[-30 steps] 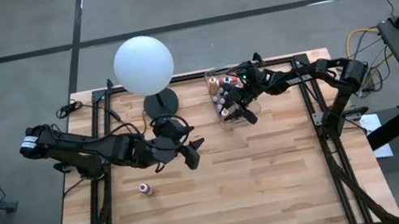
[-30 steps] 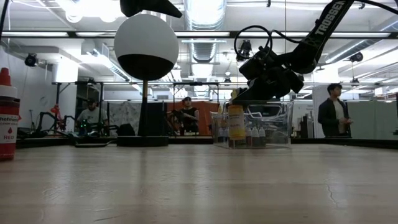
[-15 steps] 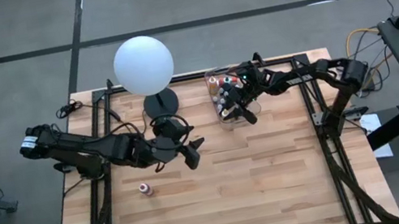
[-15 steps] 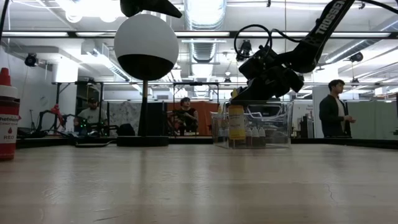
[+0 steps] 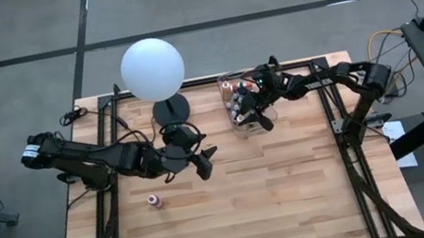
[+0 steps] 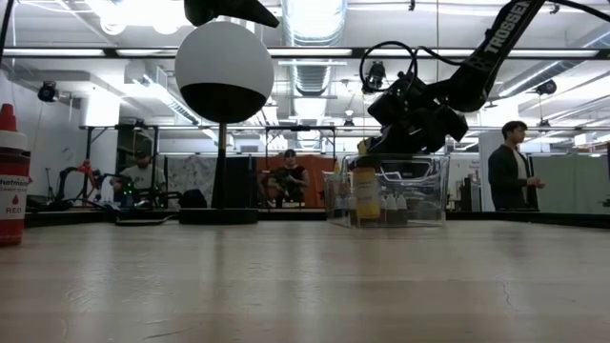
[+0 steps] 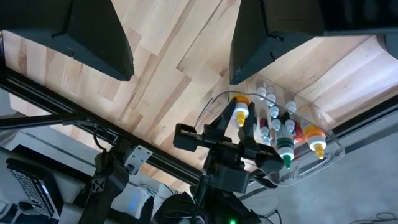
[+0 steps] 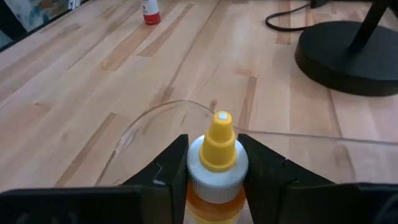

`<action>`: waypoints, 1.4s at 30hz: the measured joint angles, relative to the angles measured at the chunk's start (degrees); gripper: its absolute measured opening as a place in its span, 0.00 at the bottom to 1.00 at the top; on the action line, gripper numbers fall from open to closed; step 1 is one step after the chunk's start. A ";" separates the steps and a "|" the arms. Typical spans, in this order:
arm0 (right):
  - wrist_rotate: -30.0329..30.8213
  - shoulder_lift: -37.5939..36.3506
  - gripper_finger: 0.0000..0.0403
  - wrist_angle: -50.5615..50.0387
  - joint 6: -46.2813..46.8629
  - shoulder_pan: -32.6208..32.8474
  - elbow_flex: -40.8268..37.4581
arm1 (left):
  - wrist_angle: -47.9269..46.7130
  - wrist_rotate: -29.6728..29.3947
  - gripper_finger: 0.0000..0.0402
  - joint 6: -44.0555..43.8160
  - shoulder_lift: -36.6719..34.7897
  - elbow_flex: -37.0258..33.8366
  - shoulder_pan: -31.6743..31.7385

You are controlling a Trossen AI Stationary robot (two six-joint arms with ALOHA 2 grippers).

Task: Pick & Place food coloring
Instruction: Put the large yellow food coloring bottle into the transparent bin, then put the large red food coloring bottle into the transparent bin

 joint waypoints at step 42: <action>-0.16 -20.25 0.45 -18.15 14.51 2.96 11.41 | -13.11 9.28 0.59 4.25 -4.92 0.90 -0.07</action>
